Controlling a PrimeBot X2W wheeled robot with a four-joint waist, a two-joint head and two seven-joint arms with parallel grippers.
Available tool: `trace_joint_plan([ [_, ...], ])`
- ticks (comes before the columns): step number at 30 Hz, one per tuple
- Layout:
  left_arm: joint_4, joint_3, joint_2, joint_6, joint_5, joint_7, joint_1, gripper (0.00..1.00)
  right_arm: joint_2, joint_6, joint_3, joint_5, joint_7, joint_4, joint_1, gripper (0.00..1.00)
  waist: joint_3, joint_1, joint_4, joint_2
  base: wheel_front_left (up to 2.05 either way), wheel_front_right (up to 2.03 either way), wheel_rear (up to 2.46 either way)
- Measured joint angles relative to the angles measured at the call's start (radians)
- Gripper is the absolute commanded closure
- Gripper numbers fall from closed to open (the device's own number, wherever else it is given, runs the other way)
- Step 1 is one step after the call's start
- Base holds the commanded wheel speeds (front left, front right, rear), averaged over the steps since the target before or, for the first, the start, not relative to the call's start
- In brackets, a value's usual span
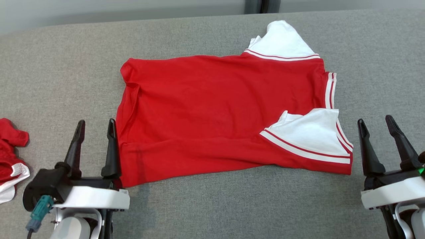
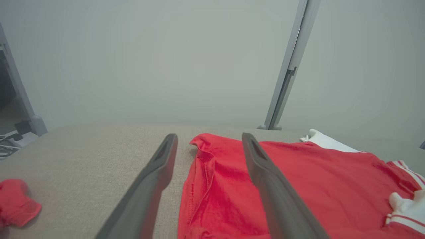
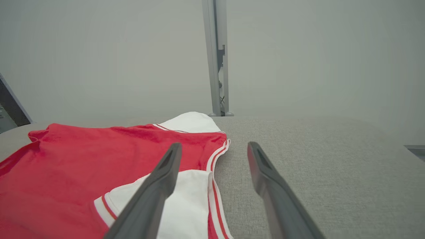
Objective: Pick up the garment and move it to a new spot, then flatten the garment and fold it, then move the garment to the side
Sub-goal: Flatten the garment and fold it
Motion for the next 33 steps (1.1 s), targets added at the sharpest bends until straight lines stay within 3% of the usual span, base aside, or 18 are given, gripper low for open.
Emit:
trace_joint_plan([
  [7, 0.030, -0.021, 0.010, -0.002, 0.016, 0.001, 0.011, 0.00, 0.033, 0.000, -0.015, -0.023, 0.025, -0.019, 0.032, 0.00, -0.019, 0.0000, 0.000, 0.0000, 0.00, 0.00, 0.00],
  [21, 0.121, -0.043, 0.012, -0.010, 0.021, 0.005, 0.002, 0.00, 0.036, 0.000, -0.039, -0.027, 0.053, 0.016, 0.047, 0.00, -0.006, 0.0000, 0.021, 0.0000, 0.00, 0.00, 0.00],
  [33, 0.352, -0.064, -0.047, -0.095, -0.038, -0.011, -0.014, 0.00, 0.048, 0.000, -0.006, 0.001, 0.059, 0.202, 0.050, 0.00, 0.054, 0.0000, 0.043, 0.0000, 0.00, 0.00, 0.00],
])
